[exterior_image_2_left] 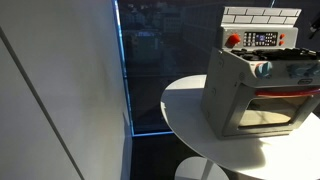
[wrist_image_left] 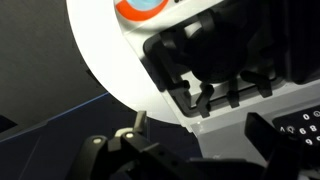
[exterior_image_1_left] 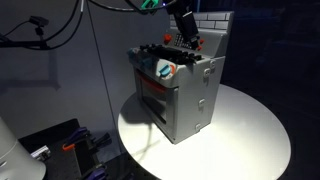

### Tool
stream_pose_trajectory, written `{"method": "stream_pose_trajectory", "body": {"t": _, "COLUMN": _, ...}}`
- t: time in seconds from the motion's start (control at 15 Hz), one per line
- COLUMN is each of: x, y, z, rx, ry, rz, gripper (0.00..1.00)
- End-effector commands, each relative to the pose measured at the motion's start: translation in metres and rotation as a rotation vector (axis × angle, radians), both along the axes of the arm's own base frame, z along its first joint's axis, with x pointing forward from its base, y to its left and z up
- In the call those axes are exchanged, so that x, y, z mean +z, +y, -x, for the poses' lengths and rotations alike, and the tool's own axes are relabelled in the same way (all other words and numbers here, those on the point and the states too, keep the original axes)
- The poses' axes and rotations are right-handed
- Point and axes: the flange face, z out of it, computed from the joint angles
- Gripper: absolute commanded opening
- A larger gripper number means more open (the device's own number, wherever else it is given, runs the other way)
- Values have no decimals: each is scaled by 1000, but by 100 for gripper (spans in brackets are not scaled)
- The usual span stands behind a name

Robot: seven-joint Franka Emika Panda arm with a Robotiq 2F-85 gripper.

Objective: Press the top button on the right side of the stove

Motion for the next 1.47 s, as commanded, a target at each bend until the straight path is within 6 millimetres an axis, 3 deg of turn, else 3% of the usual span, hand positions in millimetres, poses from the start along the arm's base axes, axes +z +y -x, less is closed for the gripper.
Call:
{"method": "stream_pose_trajectory", "body": {"t": 0.0, "x": -1, "y": 0, "z": -23, "rx": -21, "ry": -6, "rz": -21, "gripper": 100}}
{"method": "stream_pose_trajectory", "body": {"t": 0.67, "x": -6, "y": 7, "z": -52, "rx": -10, "ry": -20, "rz": -33, "gripper": 100}}
{"method": "stream_pose_trajectory", "body": {"t": 1.4, "x": -6, "y": 6, "z": -70, "rx": -12, "ry": -32, "rz": -33, "gripper": 100}}
